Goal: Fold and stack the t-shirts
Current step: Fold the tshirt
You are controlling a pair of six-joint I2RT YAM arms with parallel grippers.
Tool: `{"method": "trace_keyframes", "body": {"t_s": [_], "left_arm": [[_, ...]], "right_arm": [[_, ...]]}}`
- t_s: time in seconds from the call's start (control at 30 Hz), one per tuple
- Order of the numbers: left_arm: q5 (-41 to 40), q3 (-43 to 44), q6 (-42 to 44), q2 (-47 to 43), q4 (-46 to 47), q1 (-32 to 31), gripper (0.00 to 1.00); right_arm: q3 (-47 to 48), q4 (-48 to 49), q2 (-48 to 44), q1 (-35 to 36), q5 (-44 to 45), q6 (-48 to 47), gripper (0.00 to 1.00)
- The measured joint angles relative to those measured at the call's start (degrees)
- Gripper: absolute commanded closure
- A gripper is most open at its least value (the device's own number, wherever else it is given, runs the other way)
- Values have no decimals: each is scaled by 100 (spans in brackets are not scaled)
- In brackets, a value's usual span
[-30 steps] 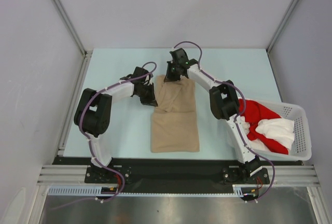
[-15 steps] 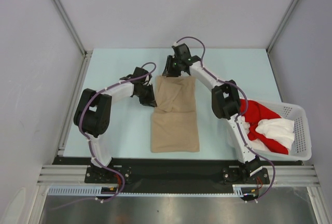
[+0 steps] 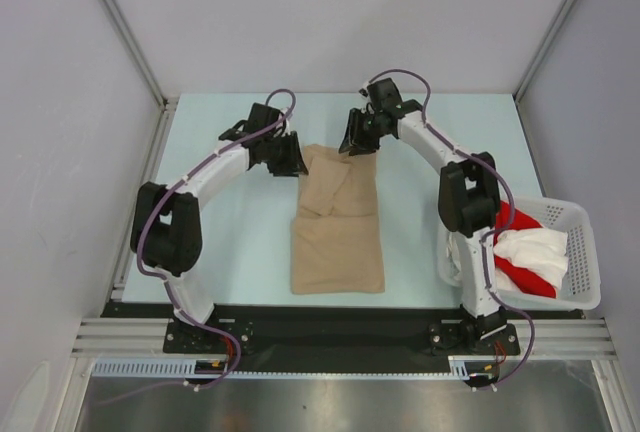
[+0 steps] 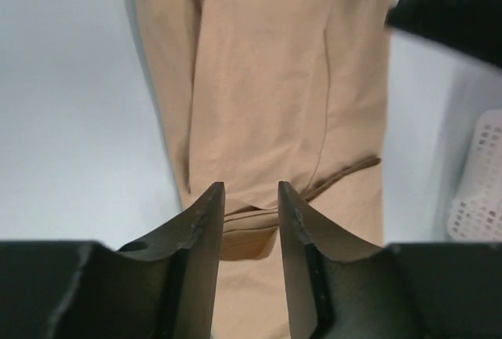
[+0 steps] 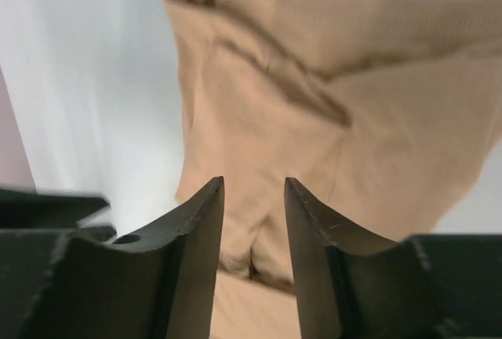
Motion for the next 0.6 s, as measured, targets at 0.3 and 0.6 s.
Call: {"method": "trace_keyframes", "body": {"t_s": [0.3, 0.6], "left_arm": [[138, -560, 120, -457, -164, 11, 36], [553, -2743, 109, -2304, -15, -133, 56]], "right_arm": [[-2726, -544, -2162, -2, -310, -695, 34], [-5187, -595, -4050, -118, -461, -949, 46]]}}
